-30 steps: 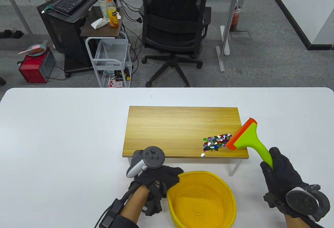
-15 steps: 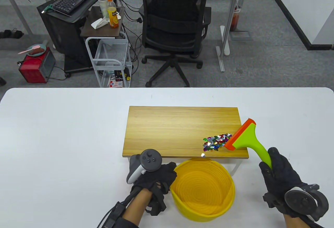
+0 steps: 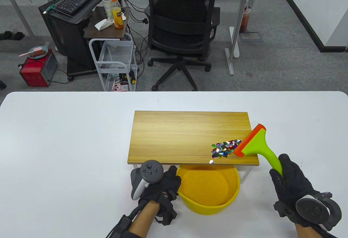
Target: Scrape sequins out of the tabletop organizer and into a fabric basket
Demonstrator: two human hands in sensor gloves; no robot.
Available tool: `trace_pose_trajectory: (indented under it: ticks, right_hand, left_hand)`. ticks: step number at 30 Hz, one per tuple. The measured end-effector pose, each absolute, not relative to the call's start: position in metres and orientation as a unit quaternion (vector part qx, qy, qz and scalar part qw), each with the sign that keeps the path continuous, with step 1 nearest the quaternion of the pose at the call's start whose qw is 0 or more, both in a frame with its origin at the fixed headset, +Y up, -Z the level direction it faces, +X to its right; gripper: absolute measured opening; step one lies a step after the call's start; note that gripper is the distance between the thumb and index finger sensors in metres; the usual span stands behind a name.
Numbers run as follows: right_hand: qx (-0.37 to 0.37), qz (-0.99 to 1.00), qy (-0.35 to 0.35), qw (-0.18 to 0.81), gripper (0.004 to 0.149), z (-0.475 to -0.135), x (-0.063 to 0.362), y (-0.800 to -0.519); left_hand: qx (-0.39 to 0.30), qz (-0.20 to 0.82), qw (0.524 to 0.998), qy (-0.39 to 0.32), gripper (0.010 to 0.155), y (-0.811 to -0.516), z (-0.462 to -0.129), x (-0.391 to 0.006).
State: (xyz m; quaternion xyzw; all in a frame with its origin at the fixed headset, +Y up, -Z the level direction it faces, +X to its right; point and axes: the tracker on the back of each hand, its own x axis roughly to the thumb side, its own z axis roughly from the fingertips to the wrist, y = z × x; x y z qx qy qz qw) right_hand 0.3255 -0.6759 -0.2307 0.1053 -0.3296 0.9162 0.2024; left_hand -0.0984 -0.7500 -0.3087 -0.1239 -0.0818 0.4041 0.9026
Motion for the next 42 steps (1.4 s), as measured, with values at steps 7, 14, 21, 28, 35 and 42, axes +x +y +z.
trace_pose_trajectory:
  ticks: [7,14,21,28,35,42]
  right_hand:
    - [0.105,0.916,-0.334,0.198,0.06,-0.229,0.322,-0.673]
    - [0.089,0.924,-0.324,0.182,0.059,-0.226,0.314,-0.66]
    - [0.079,0.945,-0.295,0.12,0.057,-0.23,0.286,-0.623]
    - [0.06,0.974,-0.218,0.023,0.056,-0.248,0.246,-0.592]
    - [0.025,0.986,-0.158,-0.044,0.056,-0.265,0.216,-0.584]
    - [0.029,0.984,-0.155,-0.089,0.056,-0.258,0.201,-0.593]
  left_hand:
    - [-0.094,0.411,0.904,-0.067,0.056,-0.751,-0.302,-0.098]
    - [-0.056,0.416,0.906,-0.059,0.056,-0.746,-0.289,-0.094]
    - [-0.04,0.422,0.905,-0.043,0.056,-0.734,-0.285,-0.091]
    - [-0.022,0.403,0.914,-0.041,0.056,-0.72,-0.281,-0.081]
    - [-0.011,0.395,0.918,-0.044,0.056,-0.712,-0.278,-0.071]
    - [-0.01,0.395,0.918,-0.04,0.056,-0.708,-0.277,-0.066]
